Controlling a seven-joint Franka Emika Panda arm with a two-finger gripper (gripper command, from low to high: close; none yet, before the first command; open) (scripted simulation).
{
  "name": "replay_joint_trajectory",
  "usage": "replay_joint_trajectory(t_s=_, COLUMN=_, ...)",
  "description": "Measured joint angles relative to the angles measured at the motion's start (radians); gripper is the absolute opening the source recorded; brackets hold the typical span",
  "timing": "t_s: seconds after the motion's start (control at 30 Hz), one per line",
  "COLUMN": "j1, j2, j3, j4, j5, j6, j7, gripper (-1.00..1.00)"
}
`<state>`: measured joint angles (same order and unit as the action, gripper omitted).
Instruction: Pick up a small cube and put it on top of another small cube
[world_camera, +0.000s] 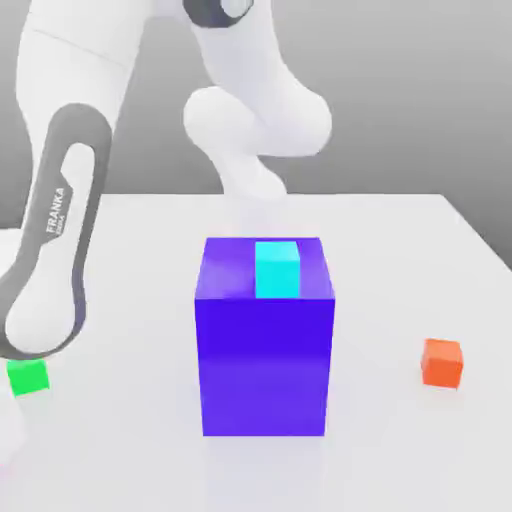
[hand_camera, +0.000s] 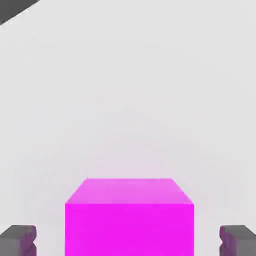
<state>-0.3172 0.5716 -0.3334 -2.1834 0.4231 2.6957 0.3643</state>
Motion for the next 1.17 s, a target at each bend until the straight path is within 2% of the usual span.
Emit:
replay_joint_trajectory(t_s=0.13, j1=-0.002, j2=0.005, j3=0.002, j4=0.001, j5=0.003, j6=0.003, j7=-0.002, gripper=-1.0)
replay_joint_trajectory(t_s=0.27, j1=0.05, j2=-0.12, j3=-0.069, j4=-0.035, j5=-0.079, j6=-0.083, j7=0.052, gripper=-1.0)
replay_joint_trajectory(t_s=0.53, j1=0.064, j2=-0.368, j3=-0.212, j4=-0.238, j5=-0.3, j6=-0.078, j7=-0.029, gripper=-1.0)
replay_joint_trajectory(t_s=0.7, j1=0.023, j2=-0.495, j3=-0.256, j4=-0.369, j5=-0.372, j6=-0.069, j7=-0.141, gripper=-1.0)
replay_joint_trajectory(t_s=0.83, j1=0.008, j2=-0.491, j3=-0.248, j4=-0.409, j5=-0.329, j6=-0.032, j7=-0.23, gripper=-1.0)
replay_joint_trajectory(t_s=1.07, j1=-0.066, j2=-0.342, j3=-0.139, j4=-0.399, j5=-0.13, j6=0.08, j7=-0.376, gripper=-1.0)
replay_joint_trajectory(t_s=1.1, j1=-0.08, j2=-0.323, j3=-0.121, j4=-0.397, j5=-0.105, j6=0.094, j7=-0.395, gripper=1.0)
replay_joint_trajectory(t_s=1.17, j1=-0.08, j2=-0.323, j3=-0.121, j4=-0.397, j5=-0.105, j6=0.094, j7=-0.395, gripper=1.0)
